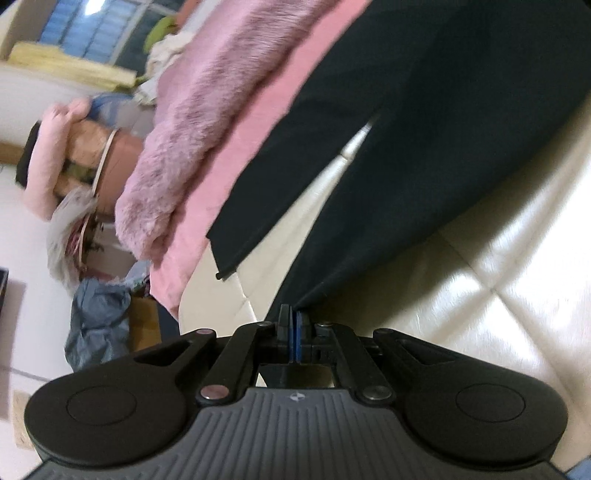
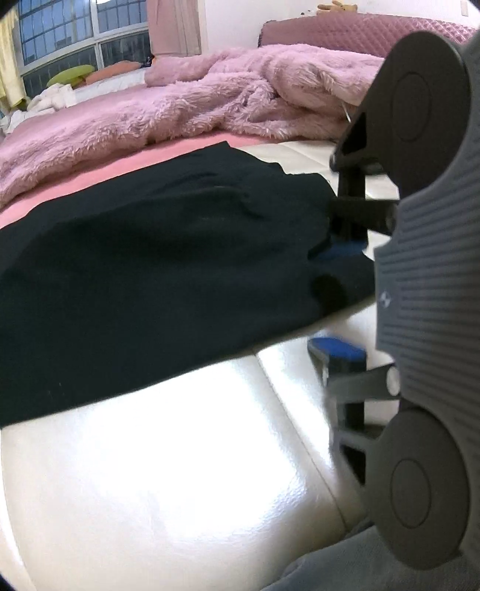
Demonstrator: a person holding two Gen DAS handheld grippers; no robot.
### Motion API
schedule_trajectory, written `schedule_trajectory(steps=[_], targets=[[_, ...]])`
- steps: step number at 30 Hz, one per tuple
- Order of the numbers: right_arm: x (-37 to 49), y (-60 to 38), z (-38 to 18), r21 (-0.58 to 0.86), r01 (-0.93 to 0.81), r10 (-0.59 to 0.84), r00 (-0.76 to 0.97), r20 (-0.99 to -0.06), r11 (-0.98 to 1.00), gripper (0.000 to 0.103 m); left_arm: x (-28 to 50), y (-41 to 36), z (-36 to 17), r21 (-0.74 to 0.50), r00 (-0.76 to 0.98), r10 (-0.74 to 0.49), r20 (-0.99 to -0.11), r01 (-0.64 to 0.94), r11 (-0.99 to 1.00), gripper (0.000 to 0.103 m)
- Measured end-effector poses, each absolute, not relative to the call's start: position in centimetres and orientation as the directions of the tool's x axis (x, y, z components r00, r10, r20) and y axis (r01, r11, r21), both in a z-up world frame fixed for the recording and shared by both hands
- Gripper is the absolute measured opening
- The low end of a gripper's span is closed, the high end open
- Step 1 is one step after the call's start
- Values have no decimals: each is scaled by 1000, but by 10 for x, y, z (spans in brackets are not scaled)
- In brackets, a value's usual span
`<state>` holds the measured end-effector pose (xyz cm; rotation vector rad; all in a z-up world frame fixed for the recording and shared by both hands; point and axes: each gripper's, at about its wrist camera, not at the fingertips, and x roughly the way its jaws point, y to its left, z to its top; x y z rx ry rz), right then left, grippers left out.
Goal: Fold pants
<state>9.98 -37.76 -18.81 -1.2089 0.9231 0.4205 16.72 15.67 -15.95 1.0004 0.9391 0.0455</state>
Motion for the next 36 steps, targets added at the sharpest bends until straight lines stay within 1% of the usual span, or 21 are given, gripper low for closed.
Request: schedule_trajectory(steps=[1, 3, 5, 10, 14, 20, 26, 31, 36], targets=[[100, -378, -191, -626, -709, -212, 590, -779, 325, 0, 167, 156, -156, 729, 625, 432, -650, 354, 585, 1], [101, -380, -190, -630, -691, -210, 598, -774, 354, 0, 166, 155, -151, 730, 630, 436, -642, 330, 599, 1], [103, -382, -181, -656, -644, -208, 633, -746, 393, 0, 168, 156, -145, 728, 636, 437, -636, 307, 613, 1], [115, -385, -142, -707, -524, -196, 721, -665, 474, 0, 180, 154, -124, 717, 649, 444, -618, 233, 657, 1], [141, -385, -107, -727, -446, -203, 763, -614, 523, 0, 203, 156, -104, 708, 650, 453, -610, 190, 681, 1], [204, -386, -68, -714, -352, -223, 786, -576, 605, 0, 252, 164, -85, 702, 623, 482, -616, 157, 695, 1], [279, -382, -65, -686, -333, -246, 760, -601, 647, 0, 310, 162, -89, 717, 581, 524, -623, 157, 679, 1], [345, -378, -86, -647, -334, -260, 718, -646, 685, 0, 363, 160, -112, 723, 529, 557, -640, 168, 670, 0], [394, -372, -125, -616, -349, -274, 668, -692, 706, 0, 400, 164, -147, 736, 471, 600, -647, 182, 652, 1]])
